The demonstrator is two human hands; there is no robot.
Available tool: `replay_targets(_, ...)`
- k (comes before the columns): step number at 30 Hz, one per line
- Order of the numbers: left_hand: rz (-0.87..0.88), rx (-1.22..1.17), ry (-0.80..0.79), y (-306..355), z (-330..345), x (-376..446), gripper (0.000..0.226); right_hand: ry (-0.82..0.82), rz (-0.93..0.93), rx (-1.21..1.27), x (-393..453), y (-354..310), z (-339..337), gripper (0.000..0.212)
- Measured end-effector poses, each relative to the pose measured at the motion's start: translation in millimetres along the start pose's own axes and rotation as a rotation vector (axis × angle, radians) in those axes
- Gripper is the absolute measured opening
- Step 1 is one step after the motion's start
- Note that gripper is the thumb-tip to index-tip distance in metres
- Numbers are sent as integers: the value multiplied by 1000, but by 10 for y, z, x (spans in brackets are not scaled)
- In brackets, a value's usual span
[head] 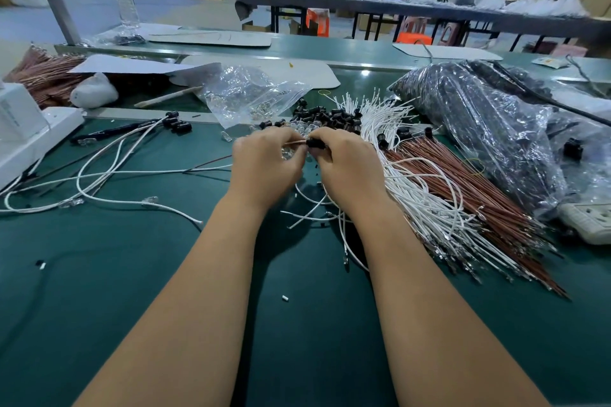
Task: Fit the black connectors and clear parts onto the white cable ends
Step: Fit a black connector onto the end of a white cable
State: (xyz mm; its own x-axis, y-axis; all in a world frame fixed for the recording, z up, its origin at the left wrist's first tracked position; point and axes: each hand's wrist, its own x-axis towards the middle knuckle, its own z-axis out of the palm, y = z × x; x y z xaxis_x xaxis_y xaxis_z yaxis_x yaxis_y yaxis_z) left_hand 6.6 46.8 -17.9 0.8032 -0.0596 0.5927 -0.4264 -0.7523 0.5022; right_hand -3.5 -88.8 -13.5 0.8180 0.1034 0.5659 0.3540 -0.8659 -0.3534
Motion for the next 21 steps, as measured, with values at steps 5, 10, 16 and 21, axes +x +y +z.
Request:
replay_targets(5,-33,-132,-26,-14,41,-16,11,35,131,166,4,19,-6,29)
replay_targets(10,-64,-237,-30,-51,29,-5,10,82,252,379,30,40,-19,4)
replay_targets(16,-52,-270,-35,-72,44,-11,10,87,294,512,44,42,-29,9)
replay_targets(21,-74,-321,-34,-72,55,-11,5,68,310,516,53,34,-10,11)
